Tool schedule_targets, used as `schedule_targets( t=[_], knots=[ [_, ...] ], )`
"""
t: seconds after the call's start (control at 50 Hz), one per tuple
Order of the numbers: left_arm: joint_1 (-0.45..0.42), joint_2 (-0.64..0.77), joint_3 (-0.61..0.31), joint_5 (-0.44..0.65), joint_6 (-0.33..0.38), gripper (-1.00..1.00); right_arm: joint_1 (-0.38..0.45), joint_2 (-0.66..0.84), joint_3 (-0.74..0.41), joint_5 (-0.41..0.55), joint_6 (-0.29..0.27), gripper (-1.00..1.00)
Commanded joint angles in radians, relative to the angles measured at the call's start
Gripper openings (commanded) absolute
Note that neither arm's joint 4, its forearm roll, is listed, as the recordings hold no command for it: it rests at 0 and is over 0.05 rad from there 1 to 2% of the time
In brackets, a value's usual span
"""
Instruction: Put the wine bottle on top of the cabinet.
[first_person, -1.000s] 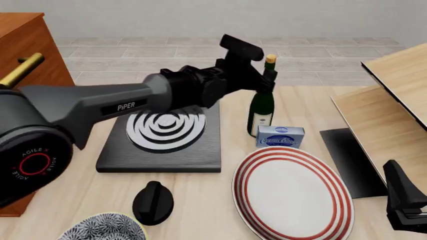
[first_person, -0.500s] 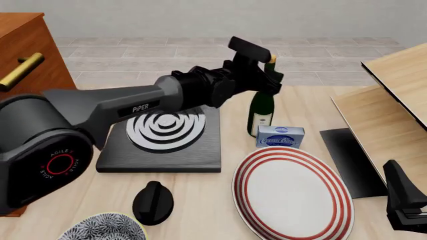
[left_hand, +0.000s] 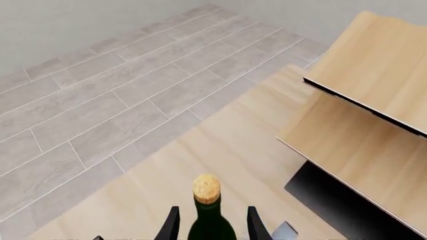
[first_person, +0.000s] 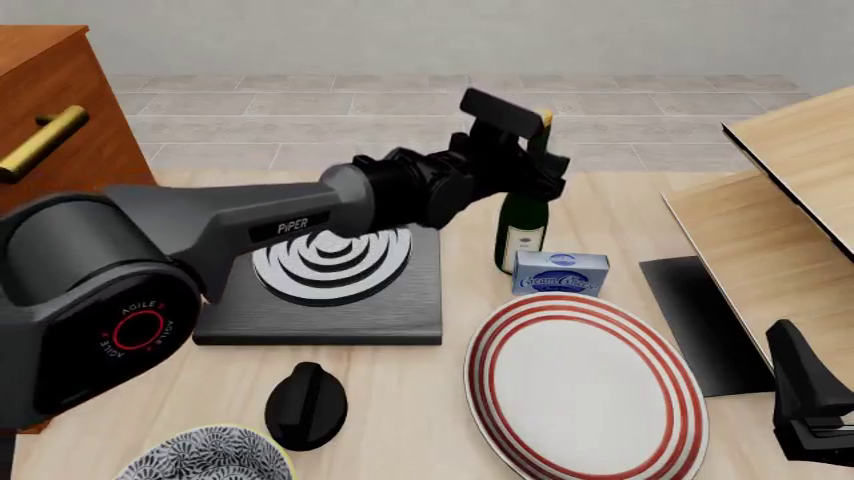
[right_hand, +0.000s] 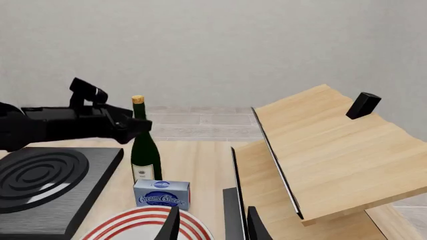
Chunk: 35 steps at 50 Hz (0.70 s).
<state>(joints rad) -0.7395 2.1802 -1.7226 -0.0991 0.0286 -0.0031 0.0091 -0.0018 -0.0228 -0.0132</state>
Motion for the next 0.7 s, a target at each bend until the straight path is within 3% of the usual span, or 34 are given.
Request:
schedule_targets(
  t=[0.02,0.7],
  knots=[
    [0.003,0.002,0.026,-0.029,0.001,1.00,0.000,0.000,0.000,0.000,0.000,1.00],
    [0.019,0.050,-0.069,-0.010,0.003,1.00,0.000,0.000,0.000,0.000,0.000,1.00]
  ],
)
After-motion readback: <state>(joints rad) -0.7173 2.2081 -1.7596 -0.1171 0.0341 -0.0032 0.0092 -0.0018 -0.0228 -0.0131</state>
